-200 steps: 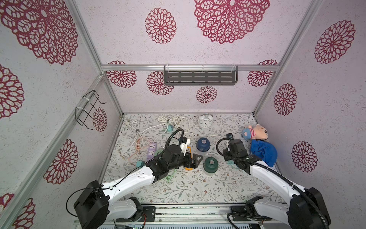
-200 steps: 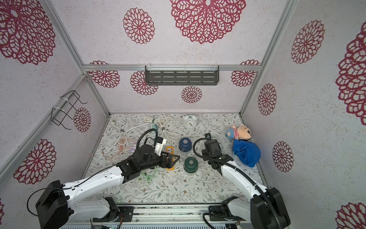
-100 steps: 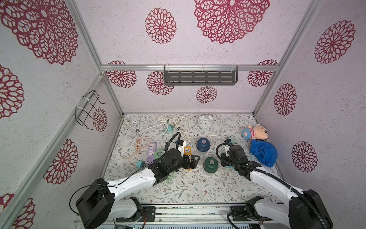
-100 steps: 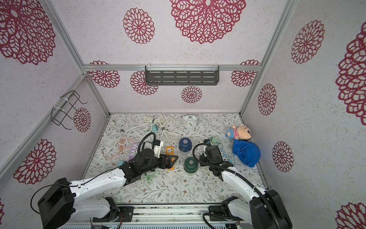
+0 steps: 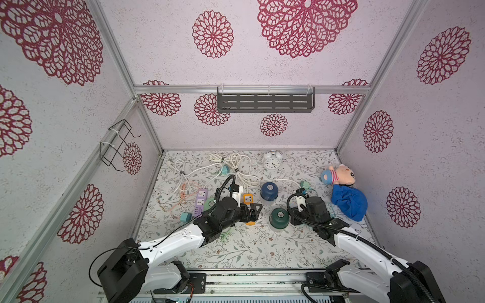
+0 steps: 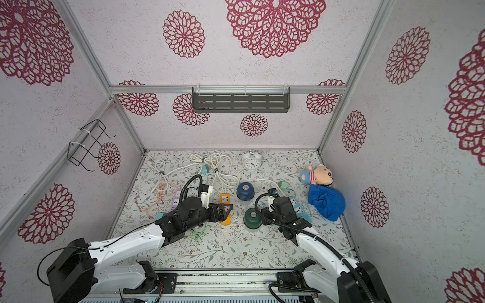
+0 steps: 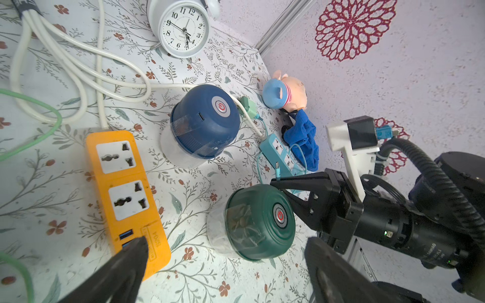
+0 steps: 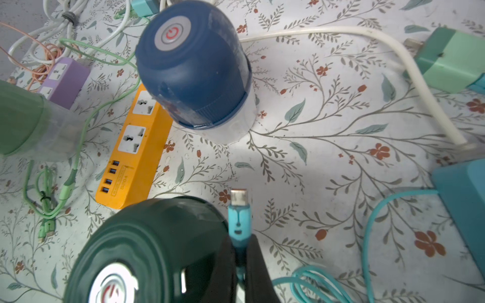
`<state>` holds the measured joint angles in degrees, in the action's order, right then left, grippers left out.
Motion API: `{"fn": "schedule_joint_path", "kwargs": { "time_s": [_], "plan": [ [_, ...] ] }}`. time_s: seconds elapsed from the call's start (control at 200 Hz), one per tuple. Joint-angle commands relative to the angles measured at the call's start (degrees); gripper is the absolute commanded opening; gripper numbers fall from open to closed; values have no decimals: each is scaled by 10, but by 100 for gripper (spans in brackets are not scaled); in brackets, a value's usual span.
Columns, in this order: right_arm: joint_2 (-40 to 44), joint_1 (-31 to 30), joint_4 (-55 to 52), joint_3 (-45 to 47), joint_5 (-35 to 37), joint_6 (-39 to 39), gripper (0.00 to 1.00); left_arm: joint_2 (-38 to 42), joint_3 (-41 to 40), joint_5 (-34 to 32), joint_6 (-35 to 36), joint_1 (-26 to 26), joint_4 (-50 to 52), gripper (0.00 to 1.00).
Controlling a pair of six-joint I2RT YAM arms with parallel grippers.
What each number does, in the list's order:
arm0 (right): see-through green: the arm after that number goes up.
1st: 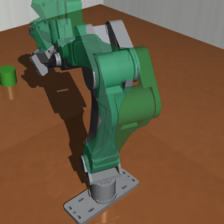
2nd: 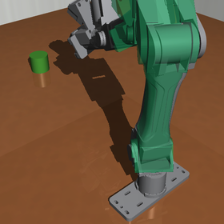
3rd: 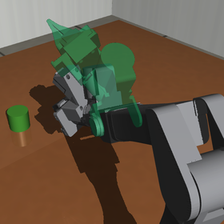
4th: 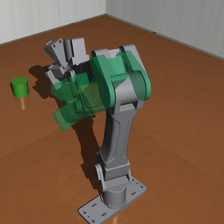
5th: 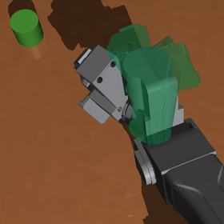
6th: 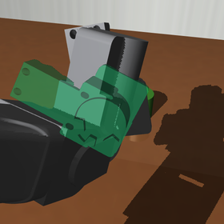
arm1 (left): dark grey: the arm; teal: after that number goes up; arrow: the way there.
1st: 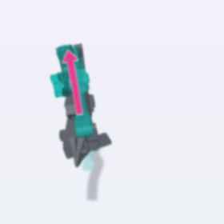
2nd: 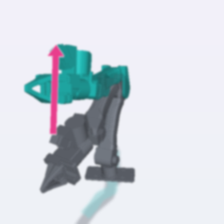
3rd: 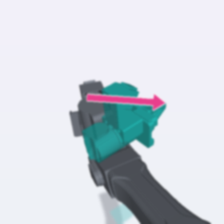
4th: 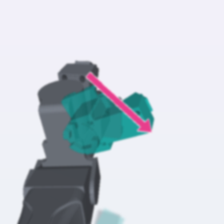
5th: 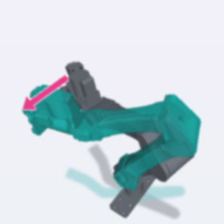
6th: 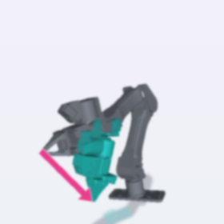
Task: Charge the cordless meat grinders
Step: Move the cordless meat grinder to the center of the board.
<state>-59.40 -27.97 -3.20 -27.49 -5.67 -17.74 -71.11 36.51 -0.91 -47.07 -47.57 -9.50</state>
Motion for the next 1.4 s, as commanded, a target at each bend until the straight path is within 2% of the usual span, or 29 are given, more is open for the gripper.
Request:
{"fn": "schedule_joint_path", "kwargs": {
  "time_s": [0.0,0.365,0.766,0.926,1.041,1.156,1.261,1.311,1.396],
  "plan": [
    [11,-25,-9,2,-3,-17,0,17,-9,-10,-7,11,3,97],
    [10,-98,-20,7,-16,-44,0,73,-29,-21,3,30,54,97],
    [-13,-180,1,5,-36,-59,0,134,-72,-62,-4,34,91,97],
    [-39,-213,21,2,-38,-68,0,155,-88,-68,36,32,77,97],
    [-56,-229,14,-12,-32,-75,0,174,-73,-56,70,29,97,97],
    [-49,-230,-27,-35,-11,-85,0,185,-10,-55,95,29,184,97],
    [-36,-227,-67,-45,27,-88,0,189,27,-50,61,39,234,97],
    [-28,-226,-73,-41,36,-83,0,195,25,-66,31,42,239,97],
    [-14,-224,-63,-19,55,-75,0,211,-4,-81,23,44,207,97]
  ]
}}
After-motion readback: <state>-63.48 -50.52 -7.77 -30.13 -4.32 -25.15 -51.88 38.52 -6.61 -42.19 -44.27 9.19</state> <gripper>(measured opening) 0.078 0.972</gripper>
